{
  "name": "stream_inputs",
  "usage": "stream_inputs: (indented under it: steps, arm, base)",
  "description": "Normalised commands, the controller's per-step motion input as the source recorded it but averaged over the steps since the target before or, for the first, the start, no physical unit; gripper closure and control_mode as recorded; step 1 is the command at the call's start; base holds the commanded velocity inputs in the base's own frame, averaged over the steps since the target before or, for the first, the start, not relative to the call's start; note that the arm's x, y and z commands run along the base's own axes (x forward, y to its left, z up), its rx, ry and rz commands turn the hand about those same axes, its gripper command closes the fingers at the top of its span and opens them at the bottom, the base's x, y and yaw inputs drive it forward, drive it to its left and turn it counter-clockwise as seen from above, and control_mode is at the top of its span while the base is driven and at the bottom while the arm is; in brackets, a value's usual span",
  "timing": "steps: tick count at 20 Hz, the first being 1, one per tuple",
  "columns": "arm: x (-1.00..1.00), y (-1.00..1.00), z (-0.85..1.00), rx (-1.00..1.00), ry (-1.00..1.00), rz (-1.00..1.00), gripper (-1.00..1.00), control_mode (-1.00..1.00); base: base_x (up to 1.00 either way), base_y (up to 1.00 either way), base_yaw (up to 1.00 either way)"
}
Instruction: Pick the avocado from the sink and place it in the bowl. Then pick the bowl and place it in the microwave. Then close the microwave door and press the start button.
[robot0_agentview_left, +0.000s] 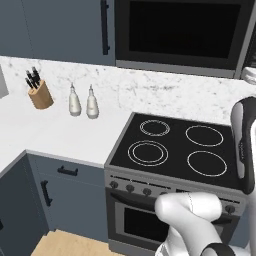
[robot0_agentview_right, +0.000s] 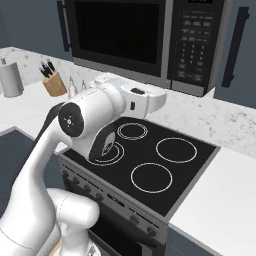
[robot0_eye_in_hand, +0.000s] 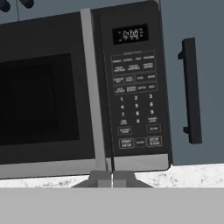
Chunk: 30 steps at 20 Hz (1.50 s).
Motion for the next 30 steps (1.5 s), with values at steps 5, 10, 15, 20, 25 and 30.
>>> stream_inputs:
  steps: [5,10,15,20,25,30]
  arm:
    - [0.00,0.00,0.00,0.00,0.01,-0.04,1.00,-1.00]
    - [0.00,0.00,0.00,0.00,0.02,-0.01,1.00,-1.00]
    - [0.07,-0.20,0.00,0.00,0.04,0.00,1.00,-1.00]
    - [0.10,-0.12,0.00,0.00,0.02,0.00,1.00,-1.00]
    - [0.23,-0.11,0.00,0.00,0.03,0.00,1.00,-1.00]
    - [0.28,-0.15,0.00,0.00,0.06,0.00,1.00,-1.00]
  base:
    - [0.00,0.00,0.00]
    - [0.00,0.00,0.00]
    - [0.00,0.00,0.00]
    - [0.00,0.00,0.00]
    - [0.00,0.00,0.00]
    - [0.00,0.00,0.00]
